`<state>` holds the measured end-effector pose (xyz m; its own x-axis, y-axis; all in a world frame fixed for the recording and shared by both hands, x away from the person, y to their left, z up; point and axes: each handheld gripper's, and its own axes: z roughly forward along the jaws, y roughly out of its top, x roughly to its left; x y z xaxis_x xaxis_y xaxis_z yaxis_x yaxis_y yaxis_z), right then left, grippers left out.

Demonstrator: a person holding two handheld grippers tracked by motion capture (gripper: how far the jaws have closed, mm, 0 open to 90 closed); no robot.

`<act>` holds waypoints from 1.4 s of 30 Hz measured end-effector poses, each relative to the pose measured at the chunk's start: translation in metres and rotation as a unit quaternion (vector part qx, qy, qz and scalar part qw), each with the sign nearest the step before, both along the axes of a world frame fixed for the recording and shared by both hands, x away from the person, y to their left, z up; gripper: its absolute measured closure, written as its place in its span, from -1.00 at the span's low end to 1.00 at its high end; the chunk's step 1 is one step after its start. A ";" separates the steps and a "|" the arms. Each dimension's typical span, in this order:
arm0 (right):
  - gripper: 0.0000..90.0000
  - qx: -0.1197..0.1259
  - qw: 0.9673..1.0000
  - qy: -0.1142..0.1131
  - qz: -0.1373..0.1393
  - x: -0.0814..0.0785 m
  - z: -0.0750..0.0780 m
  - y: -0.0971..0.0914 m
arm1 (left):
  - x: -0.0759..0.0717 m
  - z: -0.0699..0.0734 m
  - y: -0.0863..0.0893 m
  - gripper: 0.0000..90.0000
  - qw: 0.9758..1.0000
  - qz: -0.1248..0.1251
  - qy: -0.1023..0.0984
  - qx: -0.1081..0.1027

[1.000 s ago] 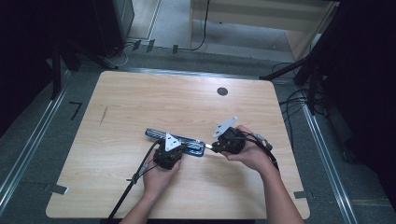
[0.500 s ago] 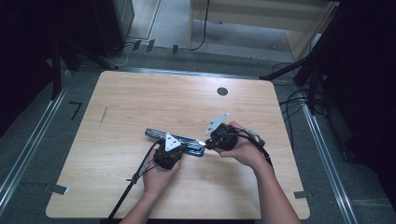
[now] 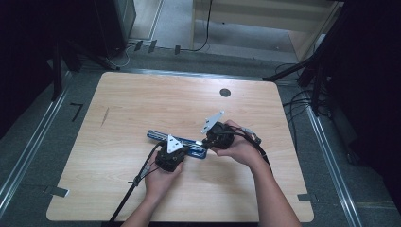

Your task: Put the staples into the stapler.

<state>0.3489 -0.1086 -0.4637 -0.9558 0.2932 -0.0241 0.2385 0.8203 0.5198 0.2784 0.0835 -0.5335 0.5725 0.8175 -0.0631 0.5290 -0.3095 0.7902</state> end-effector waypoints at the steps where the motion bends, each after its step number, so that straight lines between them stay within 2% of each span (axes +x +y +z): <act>1: 0.78 0.000 1.000 -0.002 0.001 0.001 0.000 0.001 | 0.000 0.000 0.000 1.00 1.000 0.000 0.000 0.000; 13: 0.78 -0.010 1.000 0.007 0.002 0.005 -0.005 0.013 | 0.000 0.000 0.000 1.00 1.000 0.000 0.000 0.000; 42: 0.78 -0.018 1.000 0.024 -0.005 0.010 -0.013 0.023 | 0.000 0.000 0.000 1.00 1.000 -0.001 0.001 0.002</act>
